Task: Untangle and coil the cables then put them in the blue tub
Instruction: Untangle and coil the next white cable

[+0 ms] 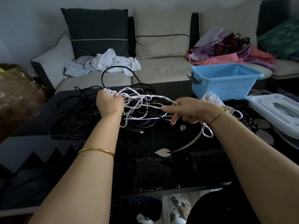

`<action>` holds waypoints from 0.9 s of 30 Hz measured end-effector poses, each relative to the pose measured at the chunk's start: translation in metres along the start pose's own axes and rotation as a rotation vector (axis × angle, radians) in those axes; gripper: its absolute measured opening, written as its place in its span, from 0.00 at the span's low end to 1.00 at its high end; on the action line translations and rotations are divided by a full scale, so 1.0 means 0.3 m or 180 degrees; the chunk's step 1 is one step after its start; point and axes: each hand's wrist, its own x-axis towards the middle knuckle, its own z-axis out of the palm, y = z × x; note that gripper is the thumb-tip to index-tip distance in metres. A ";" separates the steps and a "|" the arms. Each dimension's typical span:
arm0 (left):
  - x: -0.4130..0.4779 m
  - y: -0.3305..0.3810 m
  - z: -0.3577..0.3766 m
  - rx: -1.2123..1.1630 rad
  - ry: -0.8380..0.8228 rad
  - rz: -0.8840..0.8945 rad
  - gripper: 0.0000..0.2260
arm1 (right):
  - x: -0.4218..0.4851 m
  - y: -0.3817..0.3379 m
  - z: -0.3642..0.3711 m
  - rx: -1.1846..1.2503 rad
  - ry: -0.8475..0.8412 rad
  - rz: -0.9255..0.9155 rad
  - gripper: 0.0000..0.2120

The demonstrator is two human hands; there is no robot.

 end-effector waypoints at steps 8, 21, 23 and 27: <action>-0.054 0.055 0.004 0.0592 -0.1244 -0.0435 0.12 | 0.059 0.035 0.043 -0.0414 0.0332 -0.0285 0.29; -0.063 0.075 0.015 -0.0737 -0.1753 -0.1096 0.14 | 0.071 -0.034 0.117 -0.2052 0.1951 -0.1658 0.12; -0.055 0.079 0.001 -0.0832 -0.1875 -0.1141 0.09 | 0.074 -0.027 0.104 -0.1558 0.1879 -0.1664 0.11; -0.037 0.072 -0.027 -0.0944 -0.1886 -0.1232 0.08 | 0.061 -0.008 0.017 0.0225 0.2134 -0.1273 0.08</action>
